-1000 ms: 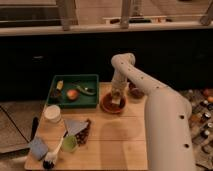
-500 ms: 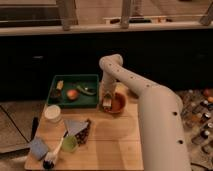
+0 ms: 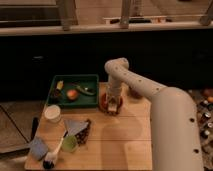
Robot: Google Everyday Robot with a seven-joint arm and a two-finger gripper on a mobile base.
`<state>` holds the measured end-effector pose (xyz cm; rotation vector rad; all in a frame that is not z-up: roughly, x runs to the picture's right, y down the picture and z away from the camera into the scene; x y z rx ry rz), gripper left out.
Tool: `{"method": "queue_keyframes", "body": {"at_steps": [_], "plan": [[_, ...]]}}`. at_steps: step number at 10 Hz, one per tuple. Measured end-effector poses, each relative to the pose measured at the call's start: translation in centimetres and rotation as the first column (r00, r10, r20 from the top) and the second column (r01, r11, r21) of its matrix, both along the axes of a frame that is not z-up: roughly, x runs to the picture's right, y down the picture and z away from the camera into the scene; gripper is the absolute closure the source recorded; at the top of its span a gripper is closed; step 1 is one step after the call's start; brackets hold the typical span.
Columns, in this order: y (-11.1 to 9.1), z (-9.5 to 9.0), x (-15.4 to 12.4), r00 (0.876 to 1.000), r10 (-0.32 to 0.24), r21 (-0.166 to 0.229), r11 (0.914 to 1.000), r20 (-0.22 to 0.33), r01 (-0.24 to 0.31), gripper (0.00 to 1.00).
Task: Wipe red bowl with eraser
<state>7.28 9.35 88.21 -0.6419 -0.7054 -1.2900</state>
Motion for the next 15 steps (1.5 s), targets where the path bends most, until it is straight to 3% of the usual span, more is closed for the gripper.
{"method": "queue_keyframes", "body": {"at_steps": [4,6,8,10,12,15], "plan": [[-1.2,0.8,3.3,0.997,0.051,0.03,0.9983,-0.064,-0.049,0.99],[-2.7,1.7,2.1,0.997,0.046,0.055,0.9976,-0.069,-0.042,0.99],[-4.7,2.7,-1.1,0.998,0.031,0.08,0.9965,-0.062,-0.026,0.99],[-5.4,3.1,-4.1,0.999,0.0,0.086,0.9963,-0.041,0.003,0.99],[-5.3,3.3,-5.4,0.999,-0.029,0.078,0.9965,-0.015,0.03,0.99],[-2.6,1.8,-5.2,0.998,-0.061,0.036,0.9976,0.027,0.06,0.99]]}}
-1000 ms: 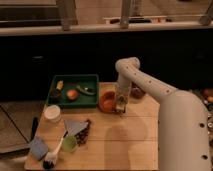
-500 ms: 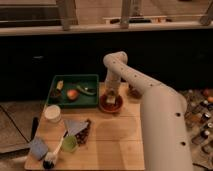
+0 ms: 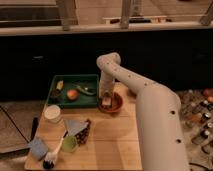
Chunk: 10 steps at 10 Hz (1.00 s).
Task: Wipe red bowl with eraser
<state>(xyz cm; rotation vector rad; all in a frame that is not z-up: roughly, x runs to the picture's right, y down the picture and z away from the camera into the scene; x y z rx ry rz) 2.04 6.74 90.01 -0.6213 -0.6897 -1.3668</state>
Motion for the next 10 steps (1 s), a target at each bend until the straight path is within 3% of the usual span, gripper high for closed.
{"method": "queue_keyframes", "body": {"at_steps": [2,4,6,10], "plan": [[1.5,-0.8,1.9,1.0,0.01,-0.025,0.9996,0.002,-0.01,0.99],[1.7,-1.2,4.2,0.999,0.032,-0.03,0.999,-0.017,-0.033,0.99],[1.1,-1.0,6.4,0.996,0.067,-0.018,0.9975,-0.051,-0.068,0.99],[-1.7,1.6,7.1,0.989,0.103,0.025,0.9946,-0.109,-0.101,0.99]]}}
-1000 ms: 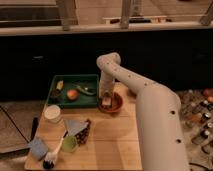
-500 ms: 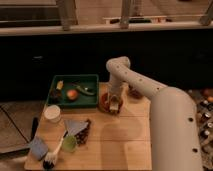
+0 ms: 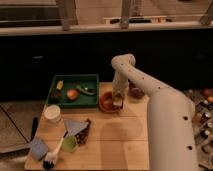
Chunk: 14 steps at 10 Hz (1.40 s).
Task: Wipe red bowl with eraser
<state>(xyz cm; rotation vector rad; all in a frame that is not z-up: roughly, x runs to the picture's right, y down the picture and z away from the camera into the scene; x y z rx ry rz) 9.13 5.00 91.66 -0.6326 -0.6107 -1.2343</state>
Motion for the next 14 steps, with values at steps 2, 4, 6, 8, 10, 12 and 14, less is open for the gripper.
{"method": "queue_keyframes", "body": {"at_steps": [2,4,6,8,10,12,14], "plan": [[-0.9,0.4,-1.6,1.0,-0.001,0.02,0.9998,0.019,0.0,0.99],[-0.8,-0.2,-2.8,0.999,-0.006,0.025,0.9997,0.054,0.004,0.99],[-0.2,-1.4,-3.0,0.996,-0.004,0.024,0.9997,0.092,0.002,0.99],[0.2,-2.4,-3.3,0.992,-0.003,0.024,0.9997,0.122,0.0,0.99],[0.1,-3.0,-3.7,0.99,-0.005,0.027,0.9996,0.138,0.001,0.99],[-0.2,-3.4,-3.9,0.99,-0.008,0.029,0.9996,0.143,0.004,0.99],[-0.3,-3.7,-4.2,0.989,-0.013,0.027,0.9996,0.147,0.009,0.99]]}}
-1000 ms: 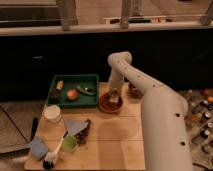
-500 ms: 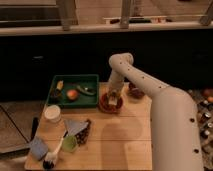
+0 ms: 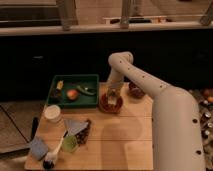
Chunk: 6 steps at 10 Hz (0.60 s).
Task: Wipe red bowl with eraser
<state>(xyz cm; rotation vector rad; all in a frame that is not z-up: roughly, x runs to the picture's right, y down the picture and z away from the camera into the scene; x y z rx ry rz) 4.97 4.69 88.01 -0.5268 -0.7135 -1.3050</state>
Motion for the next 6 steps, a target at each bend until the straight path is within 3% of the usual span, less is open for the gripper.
{"method": "queue_keyframes", "body": {"at_steps": [6], "plan": [[-0.05,-0.08,-0.16,1.0,-0.002,0.0,1.0,0.003,0.002,0.99]]}}
